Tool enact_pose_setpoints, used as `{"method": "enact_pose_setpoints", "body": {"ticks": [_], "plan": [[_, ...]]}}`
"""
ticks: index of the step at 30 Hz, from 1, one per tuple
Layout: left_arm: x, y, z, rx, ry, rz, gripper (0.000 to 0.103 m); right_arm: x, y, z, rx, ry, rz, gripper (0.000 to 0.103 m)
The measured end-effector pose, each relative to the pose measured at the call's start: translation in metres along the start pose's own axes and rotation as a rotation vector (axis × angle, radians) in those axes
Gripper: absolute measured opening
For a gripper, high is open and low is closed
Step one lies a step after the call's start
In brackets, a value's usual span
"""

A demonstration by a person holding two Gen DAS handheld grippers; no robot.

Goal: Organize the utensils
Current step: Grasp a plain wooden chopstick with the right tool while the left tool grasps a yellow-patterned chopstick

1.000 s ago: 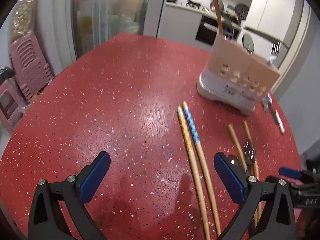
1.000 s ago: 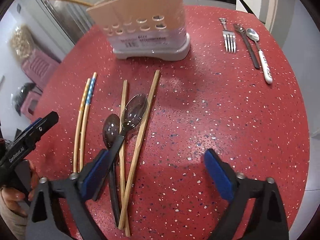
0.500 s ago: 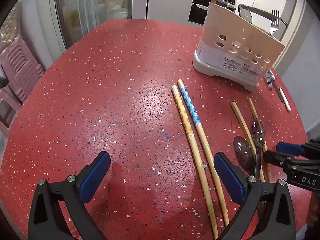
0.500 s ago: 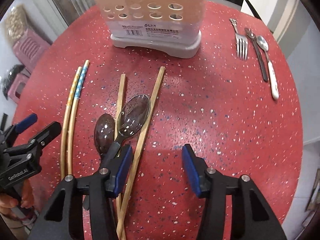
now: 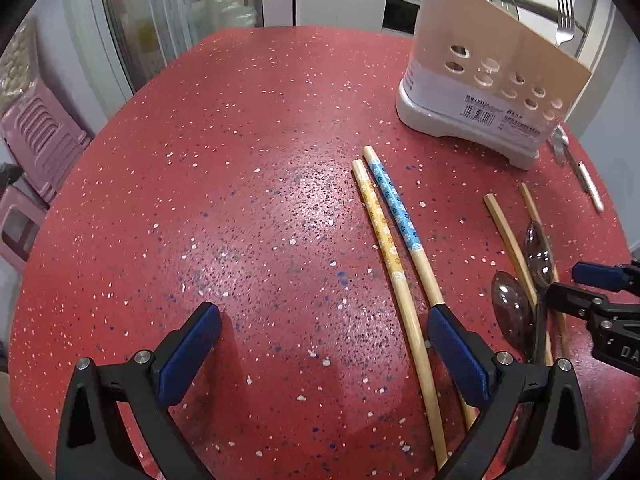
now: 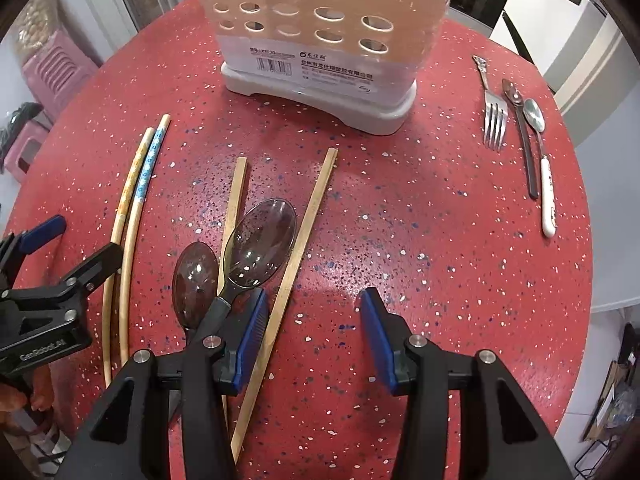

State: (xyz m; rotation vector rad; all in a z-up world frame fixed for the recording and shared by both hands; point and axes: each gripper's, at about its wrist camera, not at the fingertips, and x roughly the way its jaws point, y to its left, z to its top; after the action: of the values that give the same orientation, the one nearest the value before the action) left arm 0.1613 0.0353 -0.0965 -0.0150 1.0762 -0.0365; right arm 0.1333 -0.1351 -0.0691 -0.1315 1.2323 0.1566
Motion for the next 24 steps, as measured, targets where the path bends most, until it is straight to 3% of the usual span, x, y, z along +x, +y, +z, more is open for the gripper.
{"method": "enact_pose_setpoints", "body": {"ticks": [1, 6, 7, 12, 16, 18, 24], "plan": [[0.001, -0.002, 0.001, 0.009, 0.006, 0.008, 0.103, 0.001, 0.0, 0.001, -0.003, 0.0, 0.004, 0.048], [-0.001, -0.01, 0.006, 0.05, 0.026, -0.02, 0.103, -0.002, 0.001, -0.003, -0.025, -0.007, 0.031, 0.009], [-0.003, -0.011, 0.008, 0.065, 0.027, -0.027, 0.103, -0.003, 0.0, -0.003, -0.023, -0.01, 0.035, 0.008], [-0.011, -0.027, 0.014, 0.141, 0.054, -0.06, 0.077, -0.003, -0.016, -0.011, 0.006, -0.032, 0.095, 0.006], [-0.016, -0.039, 0.019, 0.177, 0.084, -0.072, 0.067, -0.011, -0.03, -0.02, 0.03, -0.071, 0.147, 0.006], [-0.016, -0.039, 0.021, 0.184, 0.087, -0.094, 0.036, -0.017, -0.036, -0.024, 0.035, -0.095, 0.17, 0.006], [-0.02, -0.034, 0.012, 0.113, 0.041, -0.165, 0.032, -0.039, -0.056, -0.037, 0.054, -0.19, 0.246, 0.006]]}}
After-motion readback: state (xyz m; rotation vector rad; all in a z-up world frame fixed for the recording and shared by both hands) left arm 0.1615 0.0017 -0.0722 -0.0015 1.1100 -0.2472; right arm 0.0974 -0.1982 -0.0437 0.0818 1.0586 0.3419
